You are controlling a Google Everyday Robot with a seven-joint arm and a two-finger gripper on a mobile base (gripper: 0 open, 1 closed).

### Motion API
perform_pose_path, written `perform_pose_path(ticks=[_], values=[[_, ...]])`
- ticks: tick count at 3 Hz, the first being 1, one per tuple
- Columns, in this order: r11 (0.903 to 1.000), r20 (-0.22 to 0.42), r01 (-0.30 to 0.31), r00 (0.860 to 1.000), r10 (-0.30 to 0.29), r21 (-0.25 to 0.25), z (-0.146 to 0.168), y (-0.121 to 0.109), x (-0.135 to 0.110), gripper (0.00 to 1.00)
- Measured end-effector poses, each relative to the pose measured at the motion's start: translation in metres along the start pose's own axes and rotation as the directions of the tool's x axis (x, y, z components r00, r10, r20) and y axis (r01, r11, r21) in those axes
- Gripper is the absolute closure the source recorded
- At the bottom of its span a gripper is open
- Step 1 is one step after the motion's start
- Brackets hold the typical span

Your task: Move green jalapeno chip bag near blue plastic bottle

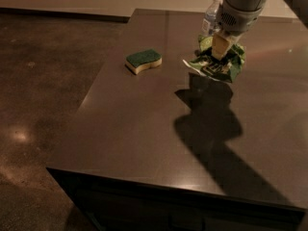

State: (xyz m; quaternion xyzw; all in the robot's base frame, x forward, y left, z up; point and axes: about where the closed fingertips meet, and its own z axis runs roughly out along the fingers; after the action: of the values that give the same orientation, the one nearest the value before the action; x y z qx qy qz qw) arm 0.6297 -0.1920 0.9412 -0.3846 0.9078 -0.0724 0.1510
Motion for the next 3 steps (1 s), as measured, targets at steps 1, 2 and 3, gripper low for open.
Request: perform_pose_path(ticks=[1,2,3], values=[[0.9995,-0.02,-0.029,0.999,0.029,0.009,0.012,-0.015,0.001,0.82],[0.9985,-0.028,-0.053,0.998,0.053,0.011,0.023,-0.028,0.003,0.58],[0.9977,-0.031,-0.067,0.997,0.067,0.011,0.03,-0.037,0.007,0.35]])
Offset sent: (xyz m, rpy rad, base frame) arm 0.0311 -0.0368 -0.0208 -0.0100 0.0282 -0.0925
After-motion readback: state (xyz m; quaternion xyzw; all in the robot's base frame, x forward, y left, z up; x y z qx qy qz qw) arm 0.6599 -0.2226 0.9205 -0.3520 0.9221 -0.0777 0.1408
